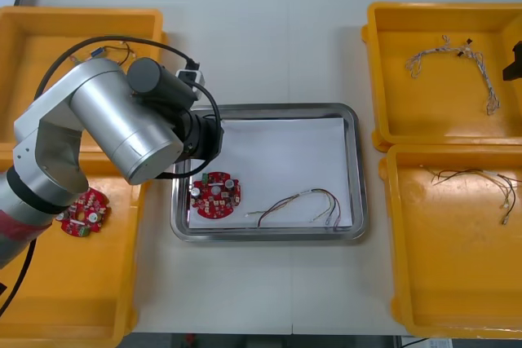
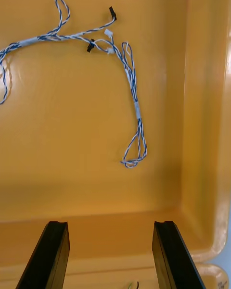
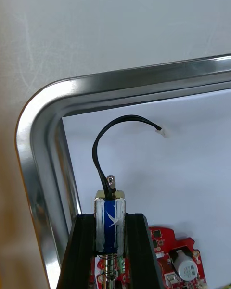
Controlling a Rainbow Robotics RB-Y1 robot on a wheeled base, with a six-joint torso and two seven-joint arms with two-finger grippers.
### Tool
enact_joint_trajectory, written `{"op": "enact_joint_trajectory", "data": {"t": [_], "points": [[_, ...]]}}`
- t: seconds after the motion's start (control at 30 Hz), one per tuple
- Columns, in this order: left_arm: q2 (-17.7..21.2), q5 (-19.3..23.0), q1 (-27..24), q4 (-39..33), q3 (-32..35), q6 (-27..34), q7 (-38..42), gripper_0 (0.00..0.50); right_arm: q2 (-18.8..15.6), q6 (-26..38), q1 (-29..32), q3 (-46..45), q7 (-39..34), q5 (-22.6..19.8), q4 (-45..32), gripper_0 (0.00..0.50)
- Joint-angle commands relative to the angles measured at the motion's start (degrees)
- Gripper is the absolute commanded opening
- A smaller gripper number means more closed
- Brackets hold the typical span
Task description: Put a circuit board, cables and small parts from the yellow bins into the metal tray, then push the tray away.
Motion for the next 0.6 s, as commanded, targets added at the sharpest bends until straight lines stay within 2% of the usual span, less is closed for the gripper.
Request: {"op": "enact_joint_trajectory", "data": {"t": [0.03, 0.2, 0.6], "points": [[-1.53, -0.97, -0.15, 1.86, -2.02, -2.90, -1.56, 0.000, -2.18, -4.75, -5.01, 4.03, 2.43, 1.66, 4.13, 0.500], [-1.71, -2.03, -0.42, 2.74, -3.25, -3.43, -1.56, 0.000, -2.18, -9.67, -7.12, 6.06, 3.04, 1.40, 10.81, 0.500], [-1.71, -2.91, -0.42, 3.88, -4.48, -4.22, -1.39, 0.000, -1.83, -18.81, -8.88, 9.13, 3.22, 1.31, 19.86, 0.500]]}}
